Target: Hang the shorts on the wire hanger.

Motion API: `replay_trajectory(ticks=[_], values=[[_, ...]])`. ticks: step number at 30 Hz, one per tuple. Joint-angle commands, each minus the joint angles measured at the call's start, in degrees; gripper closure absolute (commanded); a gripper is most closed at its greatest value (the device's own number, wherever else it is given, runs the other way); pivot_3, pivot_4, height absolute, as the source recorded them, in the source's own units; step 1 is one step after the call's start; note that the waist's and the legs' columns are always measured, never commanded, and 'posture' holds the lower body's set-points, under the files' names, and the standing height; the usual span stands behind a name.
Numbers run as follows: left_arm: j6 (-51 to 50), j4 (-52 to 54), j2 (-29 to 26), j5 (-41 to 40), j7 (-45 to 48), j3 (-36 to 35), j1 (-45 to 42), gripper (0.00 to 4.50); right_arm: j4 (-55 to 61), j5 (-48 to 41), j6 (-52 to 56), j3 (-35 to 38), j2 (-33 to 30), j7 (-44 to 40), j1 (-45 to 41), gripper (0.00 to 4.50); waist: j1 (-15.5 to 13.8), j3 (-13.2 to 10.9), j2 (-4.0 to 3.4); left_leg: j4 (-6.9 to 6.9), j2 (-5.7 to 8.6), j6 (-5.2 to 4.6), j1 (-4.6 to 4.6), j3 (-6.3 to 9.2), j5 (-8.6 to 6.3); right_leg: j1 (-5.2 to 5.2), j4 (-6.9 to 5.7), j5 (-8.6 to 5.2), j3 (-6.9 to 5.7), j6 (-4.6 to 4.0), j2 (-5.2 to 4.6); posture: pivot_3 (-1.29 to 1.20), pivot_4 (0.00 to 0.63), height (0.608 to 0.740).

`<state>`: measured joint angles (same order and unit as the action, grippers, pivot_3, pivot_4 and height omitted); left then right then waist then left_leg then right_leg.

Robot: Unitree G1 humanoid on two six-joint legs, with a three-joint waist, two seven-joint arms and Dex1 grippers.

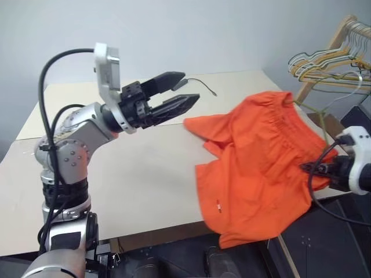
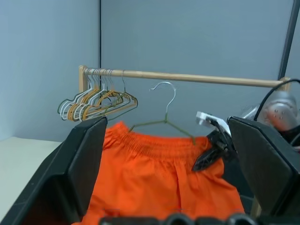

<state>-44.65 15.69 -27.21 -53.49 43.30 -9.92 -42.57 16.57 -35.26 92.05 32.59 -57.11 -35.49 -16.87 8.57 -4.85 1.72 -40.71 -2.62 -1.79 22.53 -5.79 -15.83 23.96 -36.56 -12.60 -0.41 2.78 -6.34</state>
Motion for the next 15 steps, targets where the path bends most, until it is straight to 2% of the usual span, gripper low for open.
replay_trajectory(ticks=[1, 5, 8, 15], values=[[2.86, -0.85, 0.38, 1.85, -0.18, 0.5, -2.8, 0.05, -4.53, -2.99, 0.45, 2.73, -3.93, 4.97, -2.16, 4.5, 0.47, 0.0, -0.01, 0.01, 0.0, -0.01, 0.0, -0.01, -0.01, 0.0, 0.02, 0.0, 0.02, 0.0, 0.0, -0.29, 0.099, 0.74], [3.87, -2.17, 0.55, 3.06, 0.16, 1.02, -4.0, 0.05, -12.2, -7.51, 0.45, 3.79, -7.83, 9.82, -4.53, 4.5, 1.91, 0.02, -0.12, 0.08, 0.01, -0.07, 0.01, -0.01, -0.04, -0.04, 0.2, 0.02, 0.07, 0.03, 0.0, -0.3, 0.094, 0.74], [4.37, -3.06, -0.16, 3.47, 0.98, 0.85, -4.82, 0.05, -20.63, -6.81, 0.45, 4.89, -9.4, 17.44, -9.67, 4.5, 2.94, 0.04, -0.15, 0.28, 0.01, -0.08, -0.05, -0.05, -0.04, -0.13, 0.48, 0.07, 0.12, 0.1, 0.01, -0.31, 0.09, 0.74], [3.66, -3.76, -1.39, 3.12, 2.61, 0.44, -5.75, 0.05, -31.5, -3.23, 0.45, 4.64, -10.01, 29.84, -21.2, 4.5, 4.14, 0.03, -0.16, 0.68, 0.08, -0.11, -0.12, -0.35, -0.05, -0.02, 0.73, 0.11, 0.46, 0.23, 0.01, -0.3, 0.086, 0.74]])
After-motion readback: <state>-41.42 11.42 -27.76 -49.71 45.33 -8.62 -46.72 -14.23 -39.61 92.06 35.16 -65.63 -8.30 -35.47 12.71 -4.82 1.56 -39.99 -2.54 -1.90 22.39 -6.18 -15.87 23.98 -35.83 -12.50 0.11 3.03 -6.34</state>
